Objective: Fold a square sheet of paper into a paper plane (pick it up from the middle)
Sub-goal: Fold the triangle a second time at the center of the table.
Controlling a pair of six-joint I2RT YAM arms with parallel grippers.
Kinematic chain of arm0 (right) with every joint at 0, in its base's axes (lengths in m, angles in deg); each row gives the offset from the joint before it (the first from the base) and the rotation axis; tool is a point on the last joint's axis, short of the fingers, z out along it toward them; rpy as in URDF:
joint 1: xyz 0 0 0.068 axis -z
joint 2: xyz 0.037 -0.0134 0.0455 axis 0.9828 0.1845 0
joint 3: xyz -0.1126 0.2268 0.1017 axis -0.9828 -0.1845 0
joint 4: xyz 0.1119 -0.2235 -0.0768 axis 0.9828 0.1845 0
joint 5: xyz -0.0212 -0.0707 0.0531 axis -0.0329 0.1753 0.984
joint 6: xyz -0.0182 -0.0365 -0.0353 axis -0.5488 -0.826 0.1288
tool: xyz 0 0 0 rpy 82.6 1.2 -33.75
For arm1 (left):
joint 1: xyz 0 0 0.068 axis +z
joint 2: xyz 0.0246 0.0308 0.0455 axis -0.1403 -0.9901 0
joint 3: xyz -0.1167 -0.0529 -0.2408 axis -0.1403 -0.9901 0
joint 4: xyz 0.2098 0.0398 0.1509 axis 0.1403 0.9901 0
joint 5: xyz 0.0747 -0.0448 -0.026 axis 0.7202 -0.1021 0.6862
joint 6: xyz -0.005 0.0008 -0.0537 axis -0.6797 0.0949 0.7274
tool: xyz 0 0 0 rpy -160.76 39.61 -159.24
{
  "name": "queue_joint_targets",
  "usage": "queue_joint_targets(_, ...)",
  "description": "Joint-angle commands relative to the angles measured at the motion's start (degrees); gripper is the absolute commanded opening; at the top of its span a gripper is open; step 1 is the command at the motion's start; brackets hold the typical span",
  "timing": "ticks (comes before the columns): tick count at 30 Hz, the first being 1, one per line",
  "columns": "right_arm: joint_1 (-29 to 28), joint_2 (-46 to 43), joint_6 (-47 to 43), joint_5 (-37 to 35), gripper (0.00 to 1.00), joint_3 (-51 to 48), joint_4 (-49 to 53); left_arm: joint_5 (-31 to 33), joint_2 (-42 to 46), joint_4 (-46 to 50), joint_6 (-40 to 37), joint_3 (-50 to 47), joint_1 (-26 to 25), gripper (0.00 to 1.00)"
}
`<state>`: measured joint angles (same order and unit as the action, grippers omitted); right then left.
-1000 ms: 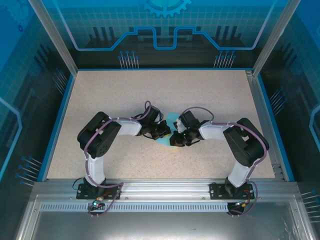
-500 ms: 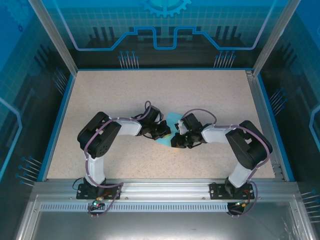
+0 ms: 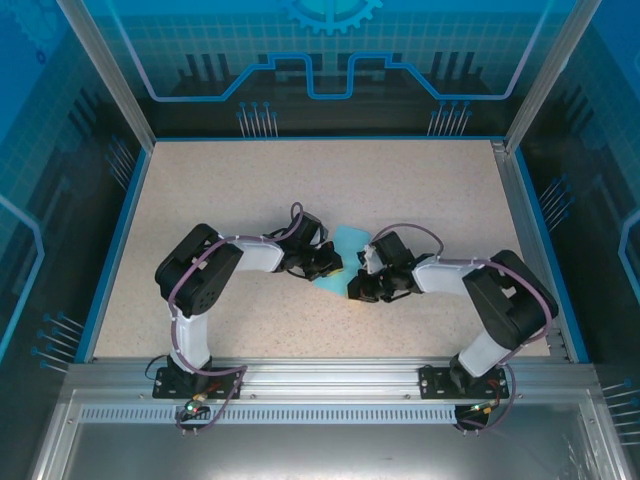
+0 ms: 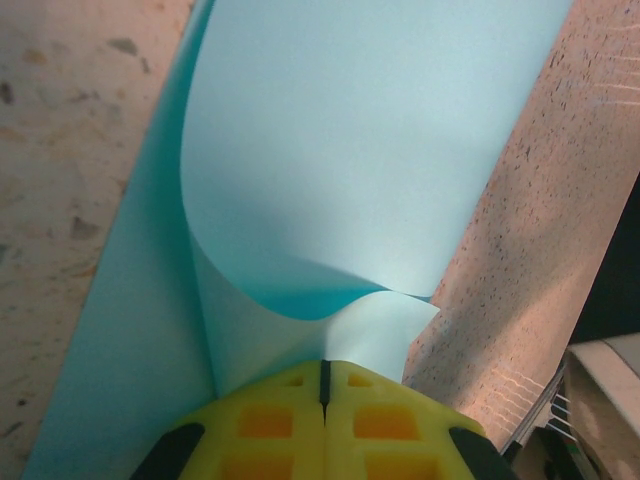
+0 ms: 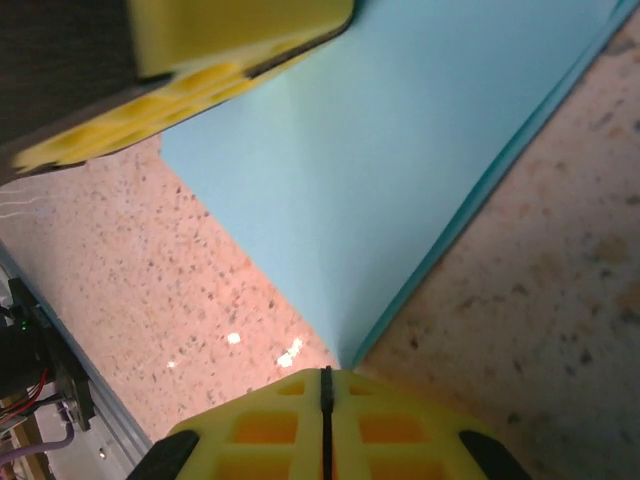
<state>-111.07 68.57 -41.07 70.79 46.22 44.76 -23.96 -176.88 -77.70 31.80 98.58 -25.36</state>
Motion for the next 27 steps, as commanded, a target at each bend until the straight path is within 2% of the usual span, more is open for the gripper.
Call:
queue_joint_targets(1, 1.2, -2.8, 0.8, -0.6, 0.09, 1.4, 3.4, 1.5, -1.7, 2.3, -1.4, -1.3, -0.1, 0.0)
queue_joint_targets(14, 0.6, 8.0, 3.6, 1.1, 0.1, 6.0, -1.2, 1.0, -1.8, 2.6, -1.6, -0.8, -0.2, 0.0)
queue_joint_targets(27, 1.0, 10.7, -1.6, -6.8, 0.01, 5.0, 10.1, 1.7, -2.0, 4.3, -3.7, 2.0, 1.6, 0.0)
